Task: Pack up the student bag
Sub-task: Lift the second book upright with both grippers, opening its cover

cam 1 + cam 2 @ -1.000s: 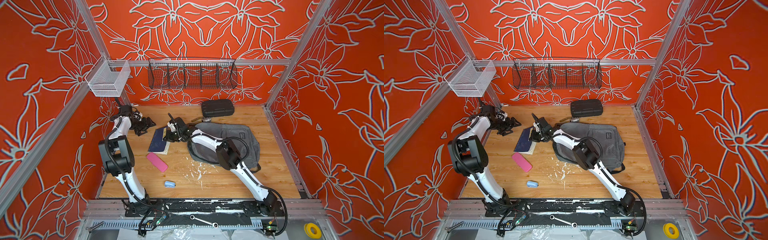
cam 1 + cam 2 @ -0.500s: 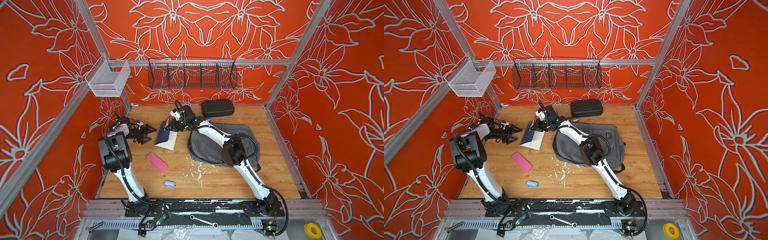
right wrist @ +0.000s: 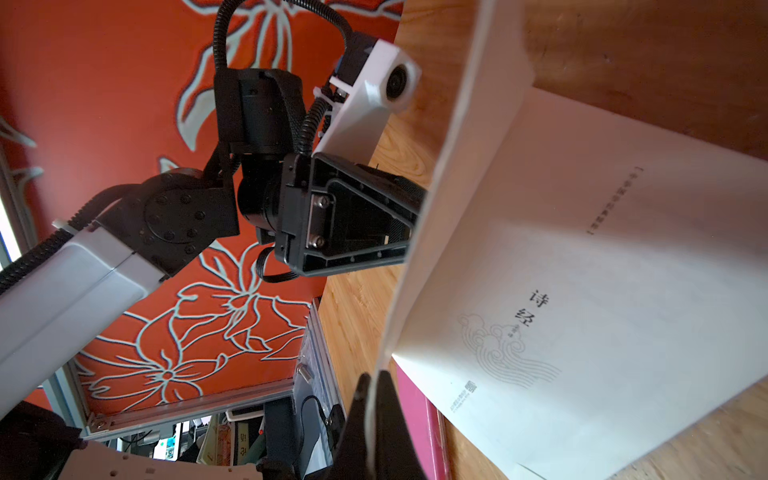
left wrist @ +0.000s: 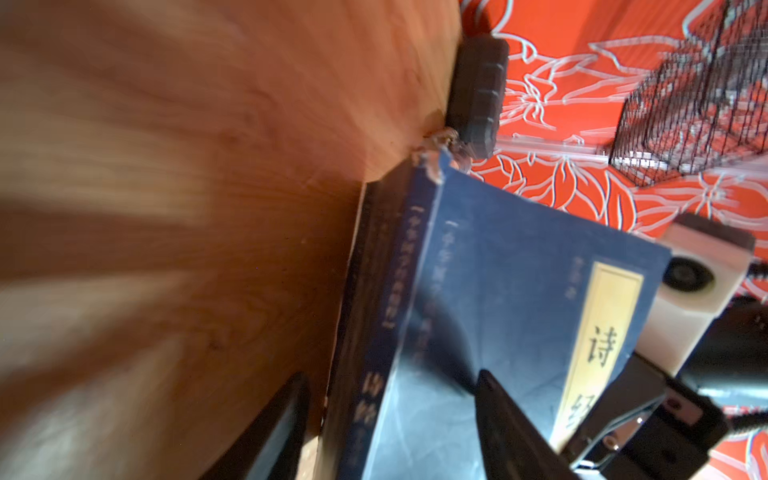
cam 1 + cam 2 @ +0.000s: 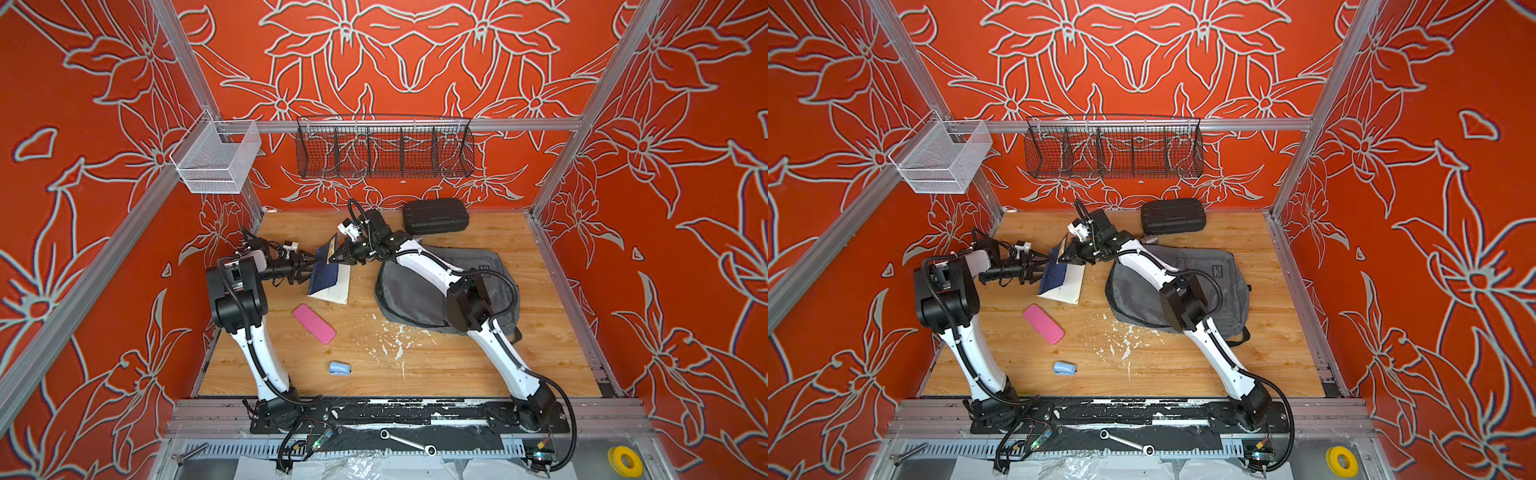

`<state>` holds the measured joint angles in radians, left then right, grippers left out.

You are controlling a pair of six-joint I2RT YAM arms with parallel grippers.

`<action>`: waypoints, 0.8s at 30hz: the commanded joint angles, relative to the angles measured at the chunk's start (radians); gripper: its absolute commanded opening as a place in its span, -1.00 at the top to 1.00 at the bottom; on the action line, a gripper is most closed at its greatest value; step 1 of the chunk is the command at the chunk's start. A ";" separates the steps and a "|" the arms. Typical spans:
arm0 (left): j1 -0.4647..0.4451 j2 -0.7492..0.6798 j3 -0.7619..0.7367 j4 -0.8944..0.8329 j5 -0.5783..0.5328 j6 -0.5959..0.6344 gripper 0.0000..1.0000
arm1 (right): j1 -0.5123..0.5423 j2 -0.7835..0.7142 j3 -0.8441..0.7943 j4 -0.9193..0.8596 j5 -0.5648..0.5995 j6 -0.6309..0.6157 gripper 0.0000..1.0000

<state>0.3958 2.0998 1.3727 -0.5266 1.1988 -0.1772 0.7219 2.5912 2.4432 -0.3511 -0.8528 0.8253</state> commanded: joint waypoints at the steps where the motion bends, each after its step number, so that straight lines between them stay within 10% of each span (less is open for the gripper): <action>1: -0.011 0.035 0.010 0.016 0.070 0.021 0.02 | -0.001 -0.031 -0.003 0.066 -0.053 0.043 1.00; 8: -0.019 0.056 0.025 -0.015 0.081 0.045 0.98 | -0.001 -0.040 -0.060 0.077 -0.051 0.052 1.00; 14: -0.030 0.034 0.025 -0.002 0.087 0.025 1.00 | -0.003 -0.075 -0.116 0.031 -0.022 0.011 0.93; 19: -0.048 -0.044 -0.011 0.045 0.050 -0.028 1.00 | -0.007 -0.137 -0.152 -0.204 0.107 -0.148 0.00; 24: -0.064 -0.227 -0.081 0.173 -0.025 -0.122 1.00 | -0.022 -0.362 -0.464 -0.059 0.276 -0.203 -0.42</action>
<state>0.3408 1.9945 1.2942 -0.4343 1.1862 -0.2424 0.7071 2.3631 2.0785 -0.4606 -0.6987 0.6872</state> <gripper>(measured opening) 0.081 0.689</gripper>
